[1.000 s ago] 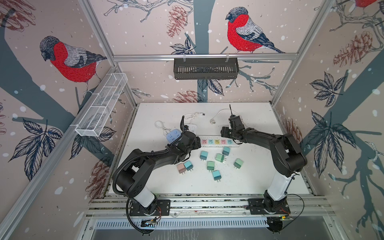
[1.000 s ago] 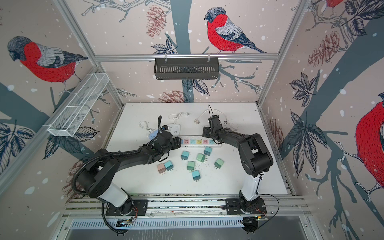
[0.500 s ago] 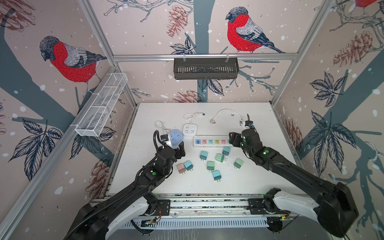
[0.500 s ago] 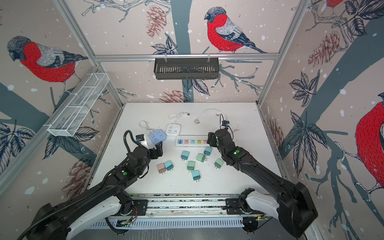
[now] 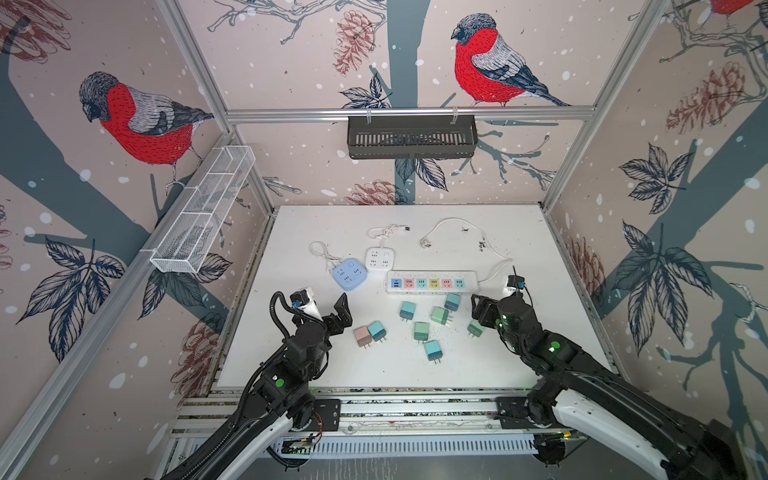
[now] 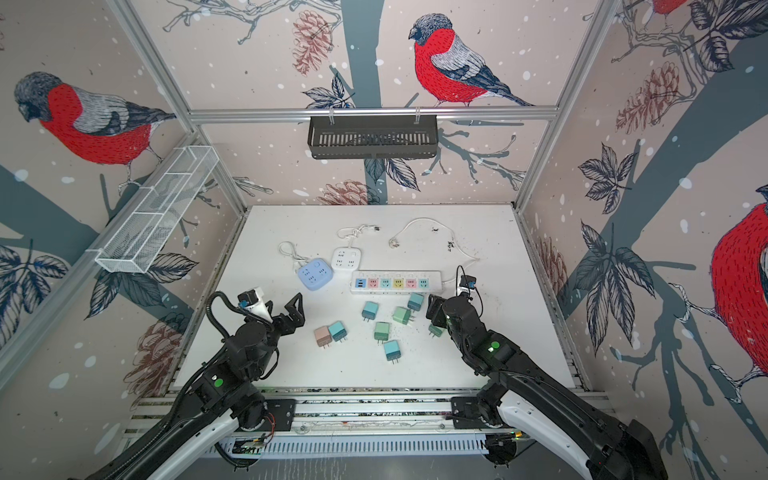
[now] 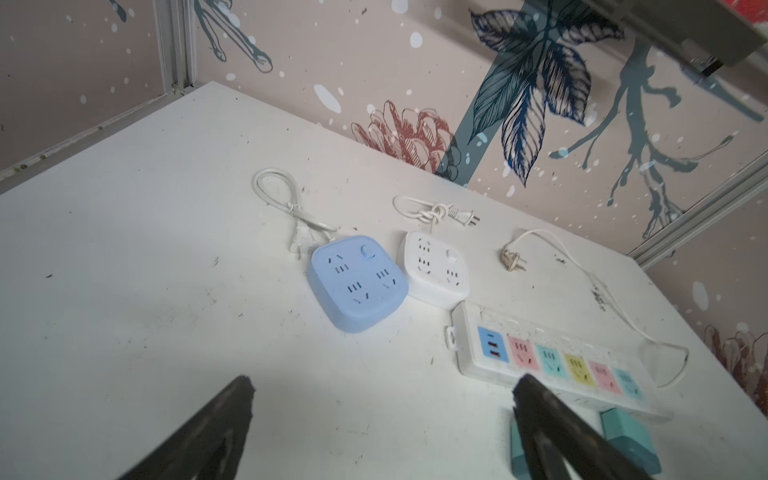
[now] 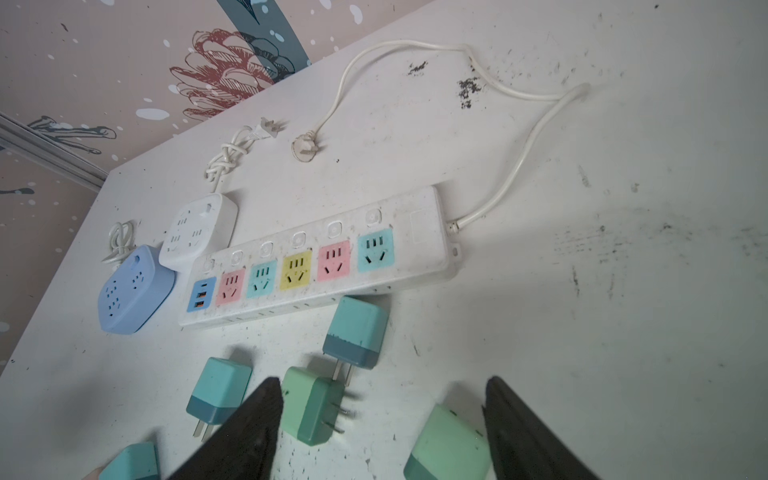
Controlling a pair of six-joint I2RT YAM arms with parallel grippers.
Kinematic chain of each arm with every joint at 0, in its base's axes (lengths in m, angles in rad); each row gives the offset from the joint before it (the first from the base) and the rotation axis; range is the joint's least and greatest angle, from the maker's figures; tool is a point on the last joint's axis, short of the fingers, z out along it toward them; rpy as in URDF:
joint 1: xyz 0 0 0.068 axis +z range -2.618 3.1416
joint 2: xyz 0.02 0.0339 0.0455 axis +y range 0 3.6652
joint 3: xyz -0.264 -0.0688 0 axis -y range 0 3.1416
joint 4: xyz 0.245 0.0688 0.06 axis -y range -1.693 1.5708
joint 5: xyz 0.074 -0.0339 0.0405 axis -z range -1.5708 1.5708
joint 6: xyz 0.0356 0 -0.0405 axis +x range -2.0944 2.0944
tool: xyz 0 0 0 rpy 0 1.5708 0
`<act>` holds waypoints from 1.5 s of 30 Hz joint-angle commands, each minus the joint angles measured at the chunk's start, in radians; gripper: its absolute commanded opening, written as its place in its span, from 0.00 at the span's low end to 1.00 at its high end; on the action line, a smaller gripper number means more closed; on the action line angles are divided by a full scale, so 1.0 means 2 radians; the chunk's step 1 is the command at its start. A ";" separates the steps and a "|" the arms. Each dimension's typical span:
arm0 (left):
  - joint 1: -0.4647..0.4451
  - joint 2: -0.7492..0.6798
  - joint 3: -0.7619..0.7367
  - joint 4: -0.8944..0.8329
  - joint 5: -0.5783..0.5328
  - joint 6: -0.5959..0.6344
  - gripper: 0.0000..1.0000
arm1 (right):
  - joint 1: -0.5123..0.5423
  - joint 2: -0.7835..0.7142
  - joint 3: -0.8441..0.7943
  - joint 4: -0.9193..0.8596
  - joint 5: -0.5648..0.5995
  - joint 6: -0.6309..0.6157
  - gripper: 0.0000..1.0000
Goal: Insert the plug
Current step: 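Lower the right gripper onto a teal charger plug and close on it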
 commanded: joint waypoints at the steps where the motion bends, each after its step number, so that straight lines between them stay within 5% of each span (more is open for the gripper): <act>1: 0.001 0.022 0.001 0.019 0.028 0.011 0.98 | 0.014 0.019 -0.002 0.014 -0.002 0.010 0.76; 9: 0.000 0.073 0.014 0.020 0.026 0.005 0.97 | 0.058 0.101 0.005 0.051 0.006 0.020 0.75; 19: 0.000 0.038 0.005 0.014 0.022 0.004 0.97 | 0.088 0.196 0.023 0.049 0.024 0.034 0.76; 45: 0.000 0.026 0.004 0.010 0.020 0.003 0.97 | 0.040 0.405 0.143 0.056 0.040 0.040 0.66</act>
